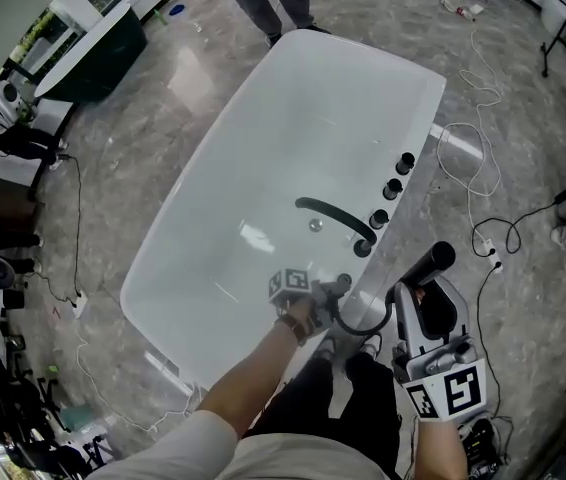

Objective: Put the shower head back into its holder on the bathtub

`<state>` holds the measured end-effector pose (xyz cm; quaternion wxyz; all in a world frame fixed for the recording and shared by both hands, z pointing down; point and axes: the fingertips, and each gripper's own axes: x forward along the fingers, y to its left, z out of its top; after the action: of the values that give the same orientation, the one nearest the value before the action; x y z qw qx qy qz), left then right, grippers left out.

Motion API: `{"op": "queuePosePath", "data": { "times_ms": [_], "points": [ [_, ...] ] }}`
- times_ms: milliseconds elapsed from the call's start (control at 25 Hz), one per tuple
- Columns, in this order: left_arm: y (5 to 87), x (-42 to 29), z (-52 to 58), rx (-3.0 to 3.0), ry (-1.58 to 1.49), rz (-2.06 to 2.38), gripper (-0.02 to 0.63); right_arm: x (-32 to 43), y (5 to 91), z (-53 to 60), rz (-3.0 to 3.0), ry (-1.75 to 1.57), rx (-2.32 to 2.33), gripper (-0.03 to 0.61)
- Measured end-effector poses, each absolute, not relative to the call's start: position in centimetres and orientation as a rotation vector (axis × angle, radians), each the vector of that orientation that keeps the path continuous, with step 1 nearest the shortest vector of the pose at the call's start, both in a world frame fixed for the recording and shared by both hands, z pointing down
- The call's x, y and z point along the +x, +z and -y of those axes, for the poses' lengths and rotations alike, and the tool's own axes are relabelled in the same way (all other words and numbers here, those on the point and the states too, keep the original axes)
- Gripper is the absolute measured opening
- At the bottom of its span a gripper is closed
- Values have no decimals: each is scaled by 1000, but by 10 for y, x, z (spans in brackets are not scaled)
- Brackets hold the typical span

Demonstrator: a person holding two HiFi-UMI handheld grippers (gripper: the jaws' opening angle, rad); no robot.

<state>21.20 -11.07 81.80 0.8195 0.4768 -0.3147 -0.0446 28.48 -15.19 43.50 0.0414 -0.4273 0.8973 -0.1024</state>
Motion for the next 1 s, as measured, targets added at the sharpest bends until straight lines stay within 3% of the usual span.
{"op": "queuePosePath", "data": {
  "times_ms": [360,560,1000],
  "points": [
    [783,198,104,1165,2,778,129,271,423,154,-2707,-305,-1221,129],
    [746,203,106,1247,-55,735,175,275,390,153,-2666,-251,-1176,129],
    [753,203,76,1322,88,710,199,269,378,149,-2665,-242,-1120,129]
  ]
}}
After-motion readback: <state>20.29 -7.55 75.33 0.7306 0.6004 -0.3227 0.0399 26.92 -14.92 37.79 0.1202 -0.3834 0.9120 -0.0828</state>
